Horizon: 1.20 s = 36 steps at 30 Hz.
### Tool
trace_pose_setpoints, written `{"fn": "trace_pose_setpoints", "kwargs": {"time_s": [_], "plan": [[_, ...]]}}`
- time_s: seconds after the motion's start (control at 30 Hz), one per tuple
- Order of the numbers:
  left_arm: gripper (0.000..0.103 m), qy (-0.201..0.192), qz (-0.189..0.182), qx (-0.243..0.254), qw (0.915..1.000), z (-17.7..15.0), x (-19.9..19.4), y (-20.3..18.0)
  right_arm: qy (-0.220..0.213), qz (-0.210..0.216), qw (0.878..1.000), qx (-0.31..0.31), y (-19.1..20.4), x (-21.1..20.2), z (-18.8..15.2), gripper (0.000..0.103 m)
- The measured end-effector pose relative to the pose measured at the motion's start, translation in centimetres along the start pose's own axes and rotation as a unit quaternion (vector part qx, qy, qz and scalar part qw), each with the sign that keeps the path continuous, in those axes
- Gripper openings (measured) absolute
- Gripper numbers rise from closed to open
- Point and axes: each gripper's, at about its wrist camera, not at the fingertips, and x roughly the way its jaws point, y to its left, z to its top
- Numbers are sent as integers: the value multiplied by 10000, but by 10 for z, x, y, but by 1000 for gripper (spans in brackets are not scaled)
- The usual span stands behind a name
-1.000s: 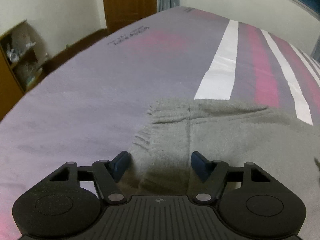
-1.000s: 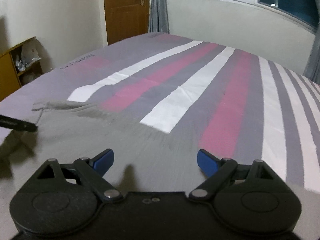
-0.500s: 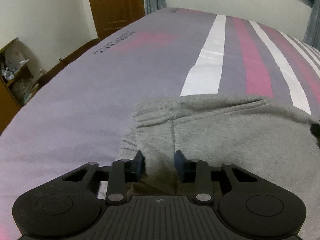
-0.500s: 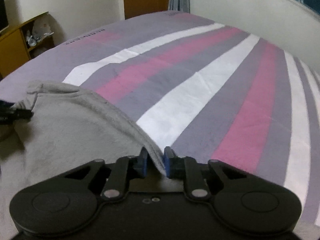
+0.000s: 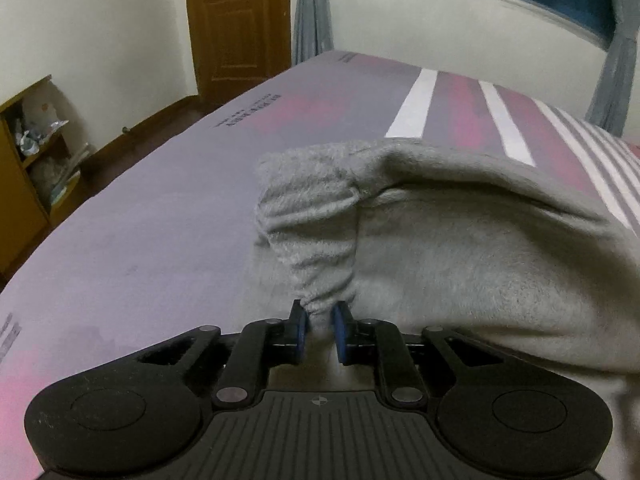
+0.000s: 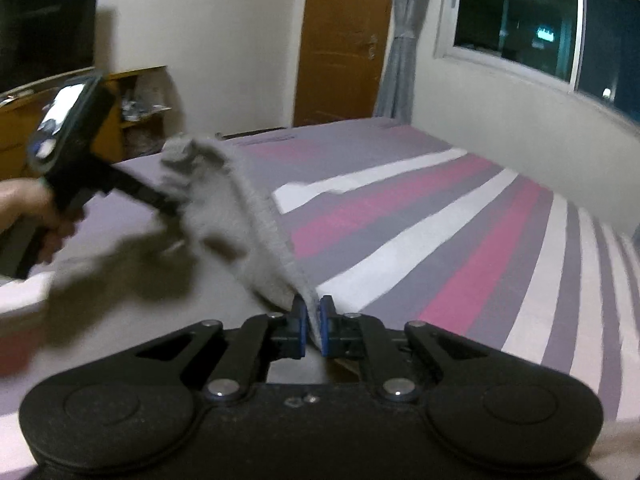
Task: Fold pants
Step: 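Lift the waistband with both tools and fold it over toward the leg cuffs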
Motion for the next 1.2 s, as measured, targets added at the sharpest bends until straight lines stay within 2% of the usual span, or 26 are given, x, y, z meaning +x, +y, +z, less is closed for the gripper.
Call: {"fn": "trace_pose_setpoints", "kwargs": {"time_s": [0.13,0.2,0.27,0.3,0.37,0.47,0.57,0.7,0.87,1.07,1.13,1.17,1.2], "plan": [[14,222,0,-51,9997,-39,-27,21,369,108,9991,164,39,-15,-42,7],[14,478,109,-36,9988,-56,-29,31,697,61,9968,399,47,-4,-57,23],[15,645,96,-162,9977,-71,-34,43,884,9,9943,602,51,2,-64,32],[15,626,81,-216,9978,-75,-40,49,870,69,9935,737,51,-1,-64,41],[15,647,-25,-433,9970,-77,-53,60,708,84,9930,946,47,-13,-58,50],[15,773,-491,-1197,9886,-81,-69,82,546,40,9881,1436,35,-30,-55,59],[15,862,-962,-1639,9780,-83,-73,87,743,37,9689,2359,7,-29,-65,59],[15,1185,-1524,-2300,9539,-97,-59,78,831,-29,9452,3157,-13,-38,-83,57],[15,1363,-1597,-2711,9394,-112,-29,60,842,18,9323,3517,-21,-41,-96,56],[15,1437,-1561,-3198,9234,-130,-4,57,797,143,9055,4166,-28,-28,-107,54],[16,1468,-1598,-3358,9166,-133,-4,57,695,138,8916,4473,-37,-22,-109,53],[16,1473,-1628,-3434,9132,-137,-10,60,617,155,8790,4725,-44,-18,-111,53],[16,1458,-1656,-3422,9133,-144,-21,66,561,156,8690,4913,-48,-19,-111,53]]}}
